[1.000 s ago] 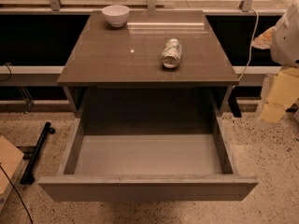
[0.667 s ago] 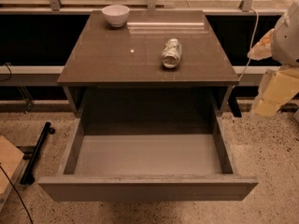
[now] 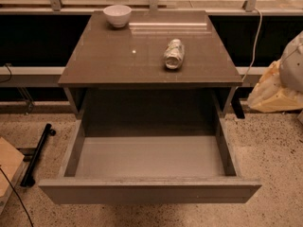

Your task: Close top drawer

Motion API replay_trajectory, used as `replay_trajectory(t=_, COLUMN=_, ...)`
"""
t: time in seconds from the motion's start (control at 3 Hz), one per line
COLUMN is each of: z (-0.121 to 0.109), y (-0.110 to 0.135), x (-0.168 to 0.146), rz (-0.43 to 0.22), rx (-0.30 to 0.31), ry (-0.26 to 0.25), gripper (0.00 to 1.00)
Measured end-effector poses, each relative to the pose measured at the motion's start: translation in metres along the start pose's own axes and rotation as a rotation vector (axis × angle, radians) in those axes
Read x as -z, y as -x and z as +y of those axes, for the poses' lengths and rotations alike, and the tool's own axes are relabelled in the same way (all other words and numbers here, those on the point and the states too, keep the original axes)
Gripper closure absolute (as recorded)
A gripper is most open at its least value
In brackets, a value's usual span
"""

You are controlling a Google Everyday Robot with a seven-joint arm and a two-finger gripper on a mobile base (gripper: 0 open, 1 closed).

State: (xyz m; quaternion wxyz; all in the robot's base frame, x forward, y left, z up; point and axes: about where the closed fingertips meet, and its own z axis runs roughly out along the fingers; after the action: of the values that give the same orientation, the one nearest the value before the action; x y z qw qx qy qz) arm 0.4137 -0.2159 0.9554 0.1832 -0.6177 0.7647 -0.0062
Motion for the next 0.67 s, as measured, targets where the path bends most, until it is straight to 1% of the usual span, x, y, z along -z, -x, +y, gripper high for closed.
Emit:
replay_trajectory(t=0.33, z=0.019, y=-0.011, x=-0.022, rz=-0.02, rx=0.008, ry=0.006, gripper=0.98)
replay_trajectory(t=0.67, z=0.042, y=-0.031, x=-0.057, rz=-0.067, rx=-0.023, ry=0.037, gripper=1.0)
